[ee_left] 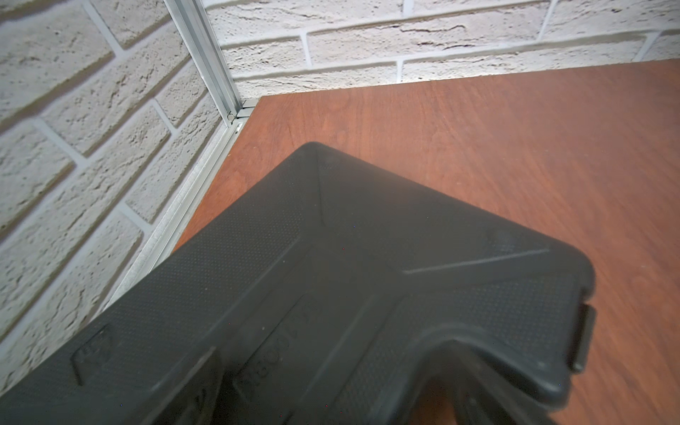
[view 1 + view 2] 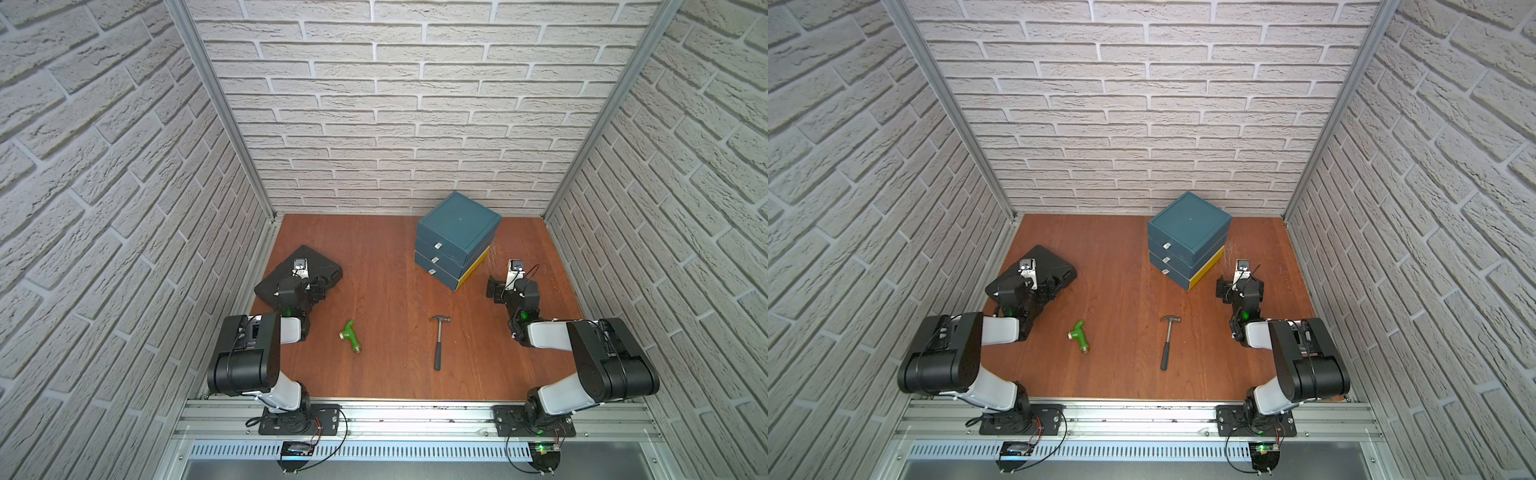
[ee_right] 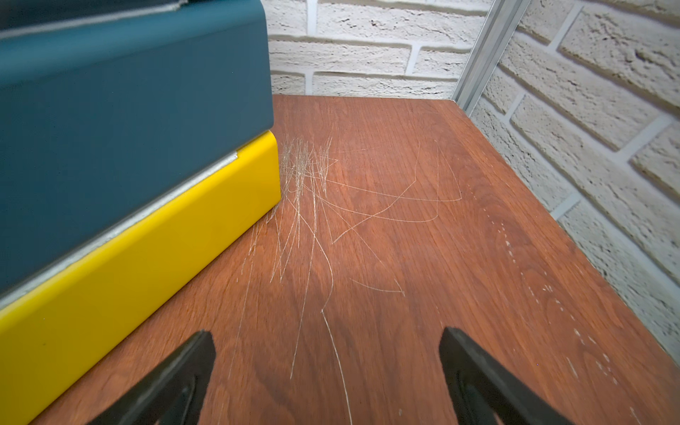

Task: Put the paint cans in the drawer according to color
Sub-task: Reset both arms

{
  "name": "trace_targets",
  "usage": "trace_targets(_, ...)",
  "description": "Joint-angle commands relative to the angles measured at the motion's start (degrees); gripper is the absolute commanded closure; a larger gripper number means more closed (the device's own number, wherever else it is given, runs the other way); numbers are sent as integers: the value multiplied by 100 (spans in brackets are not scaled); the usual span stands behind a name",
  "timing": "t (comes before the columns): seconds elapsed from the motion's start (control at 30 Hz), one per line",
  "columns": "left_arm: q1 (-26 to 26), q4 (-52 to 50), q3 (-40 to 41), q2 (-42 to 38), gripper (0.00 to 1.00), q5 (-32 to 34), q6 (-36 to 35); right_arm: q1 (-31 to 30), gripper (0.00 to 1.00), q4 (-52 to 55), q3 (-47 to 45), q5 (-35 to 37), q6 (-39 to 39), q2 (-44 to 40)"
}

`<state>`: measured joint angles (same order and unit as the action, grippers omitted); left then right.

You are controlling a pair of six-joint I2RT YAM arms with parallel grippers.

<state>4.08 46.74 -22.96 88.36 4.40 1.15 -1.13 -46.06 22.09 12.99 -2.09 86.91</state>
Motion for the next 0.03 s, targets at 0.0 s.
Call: trace_targets(0.0,-1,287,63,39,2,-29,36,34,0,-274,0,-26,50,-15)
